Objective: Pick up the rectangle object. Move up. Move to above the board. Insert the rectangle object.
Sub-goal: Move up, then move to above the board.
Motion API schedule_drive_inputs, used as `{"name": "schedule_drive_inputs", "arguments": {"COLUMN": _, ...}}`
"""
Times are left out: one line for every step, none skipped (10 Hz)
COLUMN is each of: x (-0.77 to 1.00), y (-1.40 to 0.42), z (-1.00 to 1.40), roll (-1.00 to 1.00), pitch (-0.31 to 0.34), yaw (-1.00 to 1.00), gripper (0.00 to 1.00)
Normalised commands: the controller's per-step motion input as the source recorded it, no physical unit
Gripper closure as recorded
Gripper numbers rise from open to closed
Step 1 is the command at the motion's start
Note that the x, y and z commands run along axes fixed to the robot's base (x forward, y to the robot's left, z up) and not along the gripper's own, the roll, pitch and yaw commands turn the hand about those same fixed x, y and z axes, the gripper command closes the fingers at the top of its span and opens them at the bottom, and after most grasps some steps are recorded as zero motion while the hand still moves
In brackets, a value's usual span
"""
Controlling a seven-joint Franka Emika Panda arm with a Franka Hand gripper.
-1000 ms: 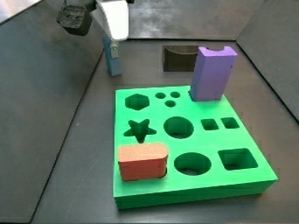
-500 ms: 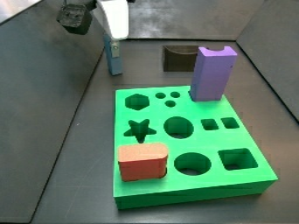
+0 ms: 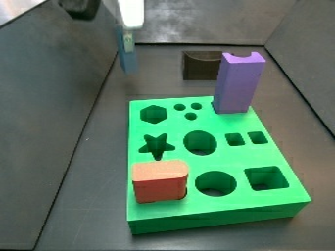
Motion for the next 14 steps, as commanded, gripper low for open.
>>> {"name": "schedule_drive_inputs", "arguments": {"x": -0.03, "y": 0.01, "z": 0.33, "roll": 0.0, "pitch": 0.041, "yaw": 0.0, "gripper": 1.0}}
{"name": "schedule_drive_inputs", "arguments": {"x": -0.12, "y": -0.11, "z": 1.0, "roll": 0.08, "pitch": 0.399, "yaw": -0.11, "gripper": 1.0}}
{"name": "schedule_drive_inputs", "arguments": {"x": -0.12, "y": -0.12, "z": 1.0, "roll": 0.08, "pitch": 0.372, "yaw": -0.1, "gripper": 1.0}}
{"name": "schedule_drive_inputs", "arguments": {"x": -0.11, "y": -0.11, "z": 1.0, "roll": 0.08, "pitch": 0.326, "yaw": -0.09, "gripper": 1.0}}
{"name": "schedule_drive_inputs", "arguments": {"x": -0.1, "y": -0.1, "z": 1.0, "roll": 0.08, "pitch": 0.238, "yaw": -0.05, "gripper": 1.0}}
{"name": "schedule_drive_inputs", "arguments": {"x": -0.09, "y": -0.09, "z": 1.0, "roll": 0.08, "pitch": 0.158, "yaw": -0.03, "gripper": 1.0}}
{"name": "schedule_drive_inputs", "arguments": {"x": -0.09, "y": -0.09, "z": 1.0, "roll": 0.07, "pitch": 0.117, "yaw": -0.02, "gripper": 1.0}}
{"name": "schedule_drive_inputs", "arguments": {"x": -0.08, "y": -0.09, "z": 1.0, "roll": 0.07, "pitch": 0.103, "yaw": -0.01, "gripper": 1.0}}
{"name": "schedule_drive_inputs", "arguments": {"x": -0.07, "y": -0.08, "z": 1.0, "roll": 0.06, "pitch": 0.09, "yaw": 0.0, "gripper": 1.0}}
{"name": "schedule_drive_inputs", "arguments": {"x": -0.06, "y": -0.08, "z": 1.0, "roll": 0.05, "pitch": 0.083, "yaw": 0.01, "gripper": 1.0}}
{"name": "schedule_drive_inputs", "arguments": {"x": -0.06, "y": -0.07, "z": 1.0, "roll": 0.05, "pitch": 0.08, "yaw": 0.01, "gripper": 1.0}}
{"name": "schedule_drive_inputs", "arguments": {"x": -0.05, "y": -0.07, "z": 1.0, "roll": 0.04, "pitch": 0.078, "yaw": 0.02, "gripper": 1.0}}
{"name": "schedule_drive_inputs", "arguments": {"x": -0.04, "y": -0.07, "z": 1.0, "roll": 0.03, "pitch": 0.077, "yaw": 0.02, "gripper": 1.0}}
{"name": "schedule_drive_inputs", "arguments": {"x": -0.04, "y": -0.07, "z": 1.0, "roll": 0.03, "pitch": 0.078, "yaw": 0.02, "gripper": 1.0}}
